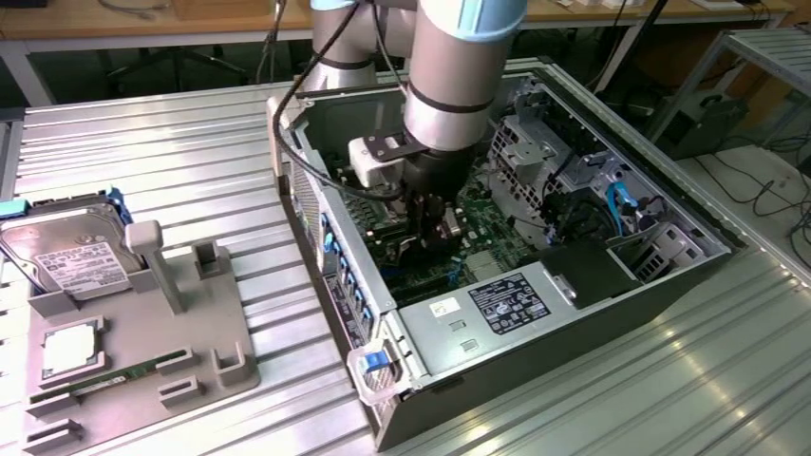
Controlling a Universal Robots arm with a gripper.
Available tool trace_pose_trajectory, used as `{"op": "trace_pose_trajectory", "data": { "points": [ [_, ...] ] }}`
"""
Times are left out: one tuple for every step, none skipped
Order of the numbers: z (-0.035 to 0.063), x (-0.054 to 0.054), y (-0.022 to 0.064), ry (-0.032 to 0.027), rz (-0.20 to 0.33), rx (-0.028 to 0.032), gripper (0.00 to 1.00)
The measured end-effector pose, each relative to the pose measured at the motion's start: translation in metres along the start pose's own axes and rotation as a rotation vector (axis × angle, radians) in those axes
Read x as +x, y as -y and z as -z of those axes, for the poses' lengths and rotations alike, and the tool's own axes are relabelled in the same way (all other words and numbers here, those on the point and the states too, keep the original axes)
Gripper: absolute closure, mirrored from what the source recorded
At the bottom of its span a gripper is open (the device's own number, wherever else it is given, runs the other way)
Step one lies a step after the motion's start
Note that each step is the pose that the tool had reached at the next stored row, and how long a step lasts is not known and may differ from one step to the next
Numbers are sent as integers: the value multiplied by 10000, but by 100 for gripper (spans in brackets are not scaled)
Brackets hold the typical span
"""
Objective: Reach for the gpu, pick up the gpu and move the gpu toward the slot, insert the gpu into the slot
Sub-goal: 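Insert the gpu into the slot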
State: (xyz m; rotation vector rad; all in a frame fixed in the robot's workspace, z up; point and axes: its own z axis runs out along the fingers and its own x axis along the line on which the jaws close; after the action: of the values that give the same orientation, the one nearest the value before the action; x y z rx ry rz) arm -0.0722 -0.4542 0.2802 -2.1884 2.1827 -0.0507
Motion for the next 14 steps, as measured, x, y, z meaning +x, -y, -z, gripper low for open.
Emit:
{"op": "trace_pose_trajectory", "data": {
  "points": [
    [83,-15,6,-2,2,24,65],
    [84,-15,6,-3,2,24,67],
    [84,-15,5,-4,1,23,73],
    [84,-15,5,-3,1,24,80],
    [84,-15,5,-3,1,23,85],
    [84,-15,5,-4,1,23,89],
    [85,-15,5,-5,1,22,89],
    [84,-15,5,-4,1,23,89],
    [84,-15,5,-4,1,23,89],
    [84,-15,5,-4,0,23,89],
    [85,-15,5,-4,0,23,89],
    [84,-15,5,-4,1,23,89],
    [84,-15,5,-4,1,23,89],
    [85,-15,5,-4,1,23,89]
  ]
}}
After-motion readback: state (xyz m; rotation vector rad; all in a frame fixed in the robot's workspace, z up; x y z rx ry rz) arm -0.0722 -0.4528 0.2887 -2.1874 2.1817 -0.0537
